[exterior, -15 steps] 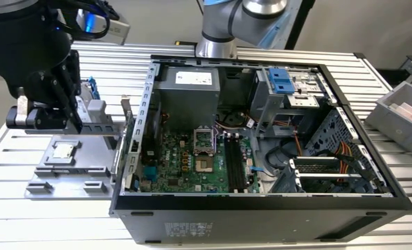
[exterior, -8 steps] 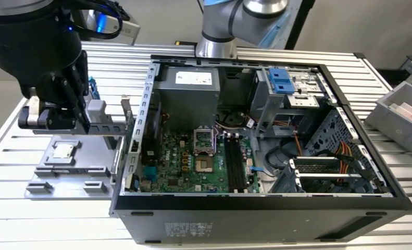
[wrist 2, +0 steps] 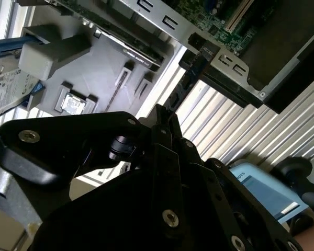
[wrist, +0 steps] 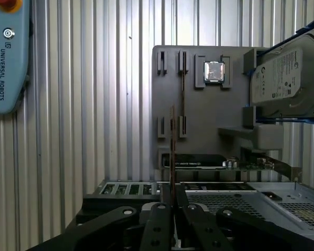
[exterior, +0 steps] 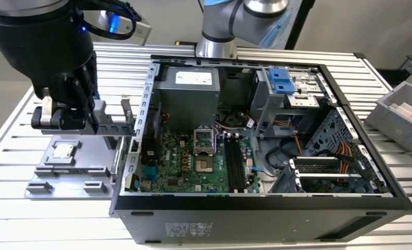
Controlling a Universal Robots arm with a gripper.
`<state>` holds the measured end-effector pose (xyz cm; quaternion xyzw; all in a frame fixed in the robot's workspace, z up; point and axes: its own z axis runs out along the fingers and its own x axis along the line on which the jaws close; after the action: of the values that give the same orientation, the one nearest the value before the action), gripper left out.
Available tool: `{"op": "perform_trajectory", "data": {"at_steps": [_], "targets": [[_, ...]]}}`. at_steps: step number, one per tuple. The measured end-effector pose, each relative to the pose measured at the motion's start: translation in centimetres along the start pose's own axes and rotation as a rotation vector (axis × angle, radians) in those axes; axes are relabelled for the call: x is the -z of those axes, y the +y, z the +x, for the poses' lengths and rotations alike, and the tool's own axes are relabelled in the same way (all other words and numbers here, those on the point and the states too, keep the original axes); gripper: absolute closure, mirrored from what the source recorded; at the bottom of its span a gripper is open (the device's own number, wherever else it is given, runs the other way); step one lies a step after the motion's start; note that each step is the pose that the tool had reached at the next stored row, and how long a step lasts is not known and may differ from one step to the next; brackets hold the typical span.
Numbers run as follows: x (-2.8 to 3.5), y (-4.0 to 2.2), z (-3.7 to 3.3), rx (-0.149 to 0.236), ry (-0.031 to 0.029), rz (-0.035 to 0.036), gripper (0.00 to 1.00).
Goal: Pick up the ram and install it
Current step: 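Pick up the ram and move it above insertion slot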
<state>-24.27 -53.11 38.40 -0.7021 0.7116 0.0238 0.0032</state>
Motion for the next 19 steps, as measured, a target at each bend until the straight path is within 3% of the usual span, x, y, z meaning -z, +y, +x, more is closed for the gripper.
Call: {"op": "perform_trajectory", "data": {"at_steps": [19], "targets": [[0.09, -3.16, -0.01, 0.007, 0.0002, -0.0021, 1.00]]}}
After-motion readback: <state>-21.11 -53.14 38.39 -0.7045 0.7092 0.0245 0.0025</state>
